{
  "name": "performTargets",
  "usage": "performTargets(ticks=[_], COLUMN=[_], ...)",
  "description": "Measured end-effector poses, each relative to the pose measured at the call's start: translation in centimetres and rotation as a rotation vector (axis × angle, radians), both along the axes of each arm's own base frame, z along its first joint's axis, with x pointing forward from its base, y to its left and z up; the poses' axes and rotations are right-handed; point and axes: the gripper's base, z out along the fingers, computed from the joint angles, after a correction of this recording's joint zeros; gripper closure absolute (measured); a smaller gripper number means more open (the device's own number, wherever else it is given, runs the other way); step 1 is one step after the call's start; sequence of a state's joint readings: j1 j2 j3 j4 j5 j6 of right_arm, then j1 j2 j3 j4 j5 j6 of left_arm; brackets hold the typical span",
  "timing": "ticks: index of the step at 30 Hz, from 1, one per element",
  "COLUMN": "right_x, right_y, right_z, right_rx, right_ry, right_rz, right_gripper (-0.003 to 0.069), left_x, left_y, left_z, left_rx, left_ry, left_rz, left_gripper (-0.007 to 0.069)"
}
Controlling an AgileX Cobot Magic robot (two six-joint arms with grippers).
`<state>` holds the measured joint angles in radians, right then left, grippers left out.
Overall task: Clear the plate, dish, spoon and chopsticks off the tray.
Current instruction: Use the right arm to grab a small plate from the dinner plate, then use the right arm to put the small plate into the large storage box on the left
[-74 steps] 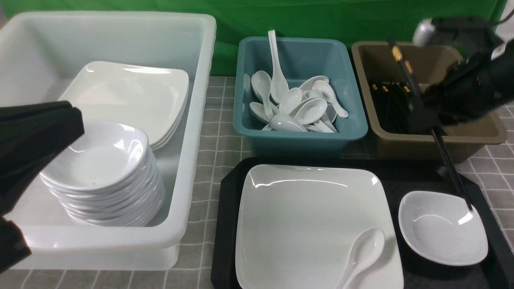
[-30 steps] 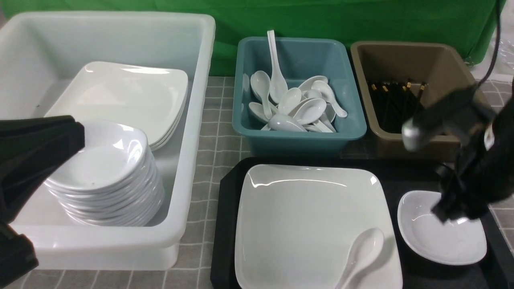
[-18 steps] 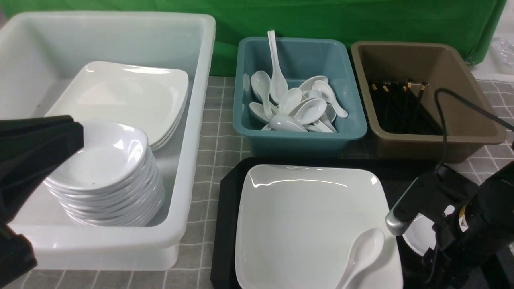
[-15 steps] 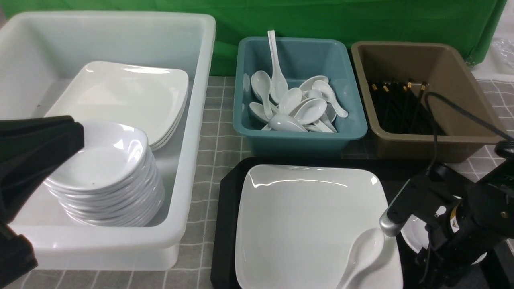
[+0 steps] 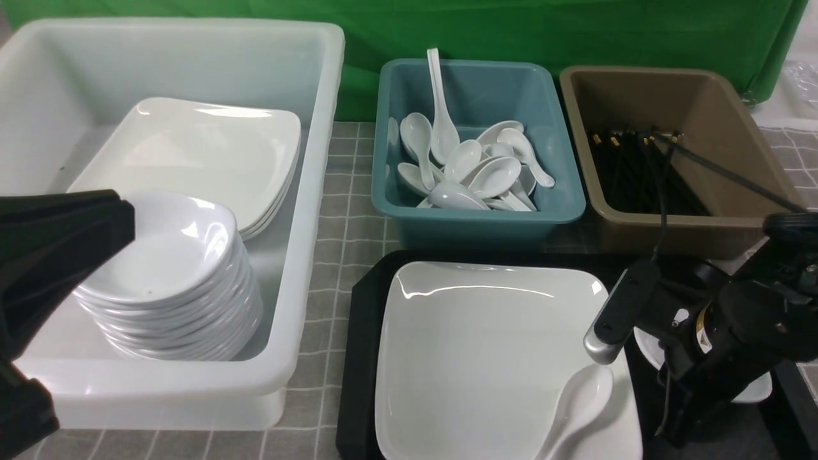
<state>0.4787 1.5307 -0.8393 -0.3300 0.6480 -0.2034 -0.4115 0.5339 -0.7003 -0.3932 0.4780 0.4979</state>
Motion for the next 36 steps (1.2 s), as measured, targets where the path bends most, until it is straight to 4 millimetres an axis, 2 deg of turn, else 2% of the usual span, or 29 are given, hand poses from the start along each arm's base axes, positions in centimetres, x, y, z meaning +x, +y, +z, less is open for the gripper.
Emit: performTargets(ticks=[1,3,4,5,8,9,10,12,14,15,16,17,18,20,21,22,23,26,30,31,33,36], right_x=[-0.2,-1.3,-1.4,-1.9,-2.9,-3.2,-3.7,-4.4,-4.9,-4.7,-4.9,-4.7,-4.6,-4.1,-3.8,-3.5,-3.3,-2.2,-1.1,-0.5,-0.2,0.2], right_y=[0.1,0.8,0.8,1.5,3.4,4.4,6.5,9.1,12.8,15.4,15.5,17.4,20.6,23.7,25.9,27.6,28.5,32.6,34.9,35.8,36.1,36.3], right_z=[0.5,3.7,4.4,6.8,11.4,12.9,16.0,18.3,21.3,21.9,22.3,22.2,22.4,21.2,20.6,19.4,19.1,15.6,13.0,11.8,11.4,10.7], right_rx=[-0.001,0.009,0.013,0.046,0.176,0.231,0.345,0.439,0.554,0.587,0.598,0.602,0.612,0.593,0.588,0.566,0.563,0.507,0.471,0.453,0.441,0.408], right_ry=[0.001,-0.005,-0.012,-0.052,-0.142,-0.169,-0.232,-0.282,-0.36,-0.382,-0.392,-0.394,-0.407,-0.395,-0.399,-0.388,-0.392,-0.357,-0.339,-0.35,-0.366,-0.387], right_rz=[-0.009,-0.079,-0.088,-0.116,-0.107,-0.08,-0.006,0.102,0.238,0.31,0.321,0.362,0.443,0.5,0.54,0.573,0.59,0.638,0.646,0.653,0.657,0.656], right_gripper=[0.0591,0.0599,0.0599,0.0598,0.0599,0.0599,0.0599,0.06,0.06,0.06,0.06,0.06,0.06,0.06,0.06,0.06,0.06,0.0599,0.0583,0.0541,0.0506,0.0377], left_x=[0.0,0.0,0.0,0.0,-0.2,-0.4,-0.7,-1.5,-2.7,-3.8,-4.0,-4.8,-6.1,-7.2,-7.9,-8.4,-8.7,-9.4,-9.5,-9.5,-9.5,-9.5], left_y=[0.0,0.0,0.0,0.0,0.3,0.6,1.3,2.6,4.2,5.5,5.6,6.3,7.3,7.9,8.3,8.5,8.7,9.1,9.1,9.1,9.0,9.0], left_z=[0.0,0.0,0.0,-0.1,-0.1,0.1,0.6,1.6,2.3,2.8,2.7,2.9,2.7,2.6,2.4,2.3,2.2,2.0,2.0,2.0,2.0,2.0], left_rx=[0.001,0.004,0.005,0.017,0.077,0.093,0.115,0.134,0.15,0.162,0.163,0.161,0.146,0.132,0.117,0.108,0.105,0.098,0.098,0.096,0.093,0.089], left_ry=[0.0,-0.001,0.001,0.006,0.04,0.06,0.102,0.123,0.149,0.135,0.137,0.126,0.134,0.129,0.125,0.122,0.118,0.115,0.119,0.122,0.123,0.122], left_rz=[0.0,0.001,0.0,-0.002,0.01,0.029,0.086,0.179,0.296,0.372,0.382,0.422,0.466,0.487,0.496,0.501,0.506,0.514,0.514,0.511,0.507,0.502], left_gripper=[0.0604,0.0604,0.0604,0.0604,0.0604,0.0604,0.0604,0.0604,0.0604,0.0604,0.0604,0.0604,0.0604,0.0604,0.0604,0.0604,0.0604,0.0604,0.0604,0.0604,0.0604,0.0604])
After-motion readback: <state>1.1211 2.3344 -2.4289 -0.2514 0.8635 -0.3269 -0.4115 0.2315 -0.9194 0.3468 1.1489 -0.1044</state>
